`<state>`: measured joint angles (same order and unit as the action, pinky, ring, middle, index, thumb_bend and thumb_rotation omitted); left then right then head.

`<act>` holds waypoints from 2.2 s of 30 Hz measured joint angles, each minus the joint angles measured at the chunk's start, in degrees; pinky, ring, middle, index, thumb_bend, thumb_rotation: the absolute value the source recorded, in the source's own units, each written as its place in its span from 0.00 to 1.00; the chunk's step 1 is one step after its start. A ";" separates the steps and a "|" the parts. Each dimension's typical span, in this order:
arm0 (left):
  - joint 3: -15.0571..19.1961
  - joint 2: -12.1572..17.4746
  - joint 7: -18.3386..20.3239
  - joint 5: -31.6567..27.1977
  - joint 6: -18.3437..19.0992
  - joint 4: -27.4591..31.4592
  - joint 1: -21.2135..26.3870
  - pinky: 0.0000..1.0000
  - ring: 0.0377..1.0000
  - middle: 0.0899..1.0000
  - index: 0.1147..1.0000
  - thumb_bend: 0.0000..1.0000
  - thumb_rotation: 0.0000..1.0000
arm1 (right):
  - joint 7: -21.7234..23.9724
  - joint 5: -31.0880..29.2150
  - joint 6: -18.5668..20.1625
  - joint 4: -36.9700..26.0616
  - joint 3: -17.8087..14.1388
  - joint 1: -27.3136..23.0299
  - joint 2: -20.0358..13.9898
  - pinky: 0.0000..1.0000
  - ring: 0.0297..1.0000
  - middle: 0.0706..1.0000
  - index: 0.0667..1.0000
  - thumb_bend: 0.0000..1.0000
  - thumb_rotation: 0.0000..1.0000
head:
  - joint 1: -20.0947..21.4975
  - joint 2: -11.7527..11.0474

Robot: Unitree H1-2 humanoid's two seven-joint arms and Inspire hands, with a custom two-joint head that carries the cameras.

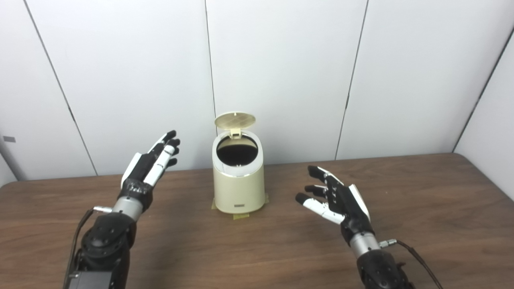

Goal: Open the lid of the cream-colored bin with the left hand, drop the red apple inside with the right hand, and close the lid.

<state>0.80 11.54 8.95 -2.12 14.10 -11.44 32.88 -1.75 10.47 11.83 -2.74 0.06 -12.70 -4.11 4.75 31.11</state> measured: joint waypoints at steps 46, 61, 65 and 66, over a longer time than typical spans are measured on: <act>-16.27 0.69 0.67 26.58 -8.52 -13.01 19.86 0.86 0.87 0.82 0.77 0.53 1.00 | -3.66 10.47 -3.22 5.13 5.92 2.45 -1.86 0.79 0.81 0.82 0.98 0.58 1.00 | -1.14 -0.35; -22.59 4.71 -2.27 41.67 -15.37 -9.53 17.30 0.87 0.82 0.77 0.74 0.47 1.00 | -3.89 10.84 -1.16 5.10 5.79 2.16 -1.00 0.80 0.82 0.82 0.98 0.55 1.00 | -1.32 -0.26; -23.64 4.85 -2.25 44.81 -15.40 -8.39 16.64 0.78 0.80 0.76 0.73 0.49 1.00 | -3.98 10.91 -1.15 5.09 5.80 2.17 -0.99 0.80 0.82 0.82 0.98 0.55 1.00 | -1.41 -0.18; -23.76 4.85 -2.24 45.36 -15.38 -8.14 16.64 0.77 0.80 0.76 0.73 0.49 1.00 | -3.98 10.90 -1.14 5.08 5.81 2.17 -0.98 0.80 0.82 0.82 0.98 0.55 1.00 | -1.41 -0.18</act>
<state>-22.96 16.39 6.71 43.23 -1.28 -19.58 49.53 -5.73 21.37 10.70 2.35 5.86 -10.53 -5.10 3.34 30.94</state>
